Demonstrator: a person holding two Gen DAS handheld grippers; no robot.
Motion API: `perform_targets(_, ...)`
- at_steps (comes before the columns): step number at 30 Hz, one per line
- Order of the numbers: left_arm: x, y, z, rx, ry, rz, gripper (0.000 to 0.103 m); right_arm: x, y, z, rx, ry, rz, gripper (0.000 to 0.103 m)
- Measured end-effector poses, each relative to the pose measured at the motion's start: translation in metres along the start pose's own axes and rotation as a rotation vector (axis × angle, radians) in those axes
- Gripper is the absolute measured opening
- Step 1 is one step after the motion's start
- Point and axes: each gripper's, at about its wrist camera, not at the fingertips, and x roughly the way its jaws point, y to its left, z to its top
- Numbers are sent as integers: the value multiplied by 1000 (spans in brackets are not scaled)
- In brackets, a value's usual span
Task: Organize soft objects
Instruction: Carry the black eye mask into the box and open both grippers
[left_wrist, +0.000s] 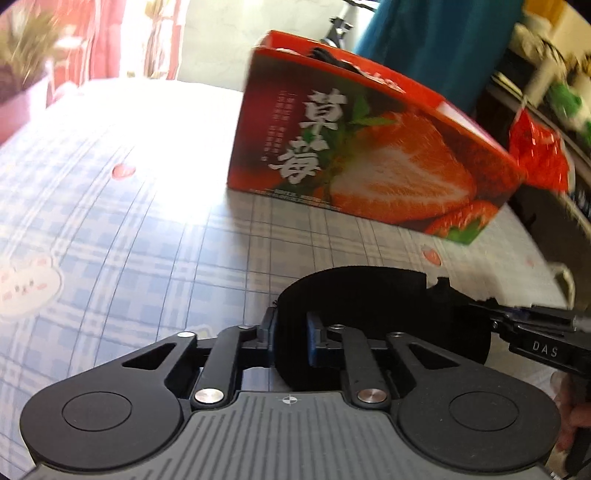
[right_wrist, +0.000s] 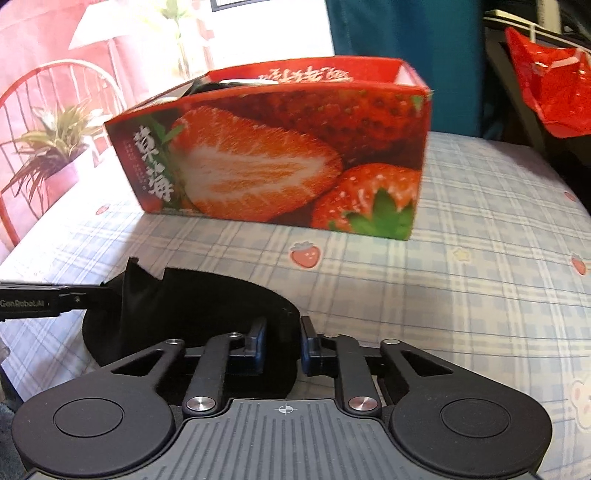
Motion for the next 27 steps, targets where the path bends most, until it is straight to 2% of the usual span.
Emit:
perform_targets(9,-12,0,1,-9,-48,1,6,-20,-14,4,46,-83,-20,9)
perform_targets(13,-34,-5,17,35,-140,-15,5,-32,-18,20,47,-133,23,8)
perform_targets(19,-73,-13,55,76,-309,-9,5,-62,-9,65,-39,-278,57,8)
perform_targets(23,-95,-22,82,138,-414,1,5,-76,-1,97,-121,-356,68,8)
perform_targets(27,-93,-30,114,166,-461,5,5,-76,-1,130,-139,-400,59,8)
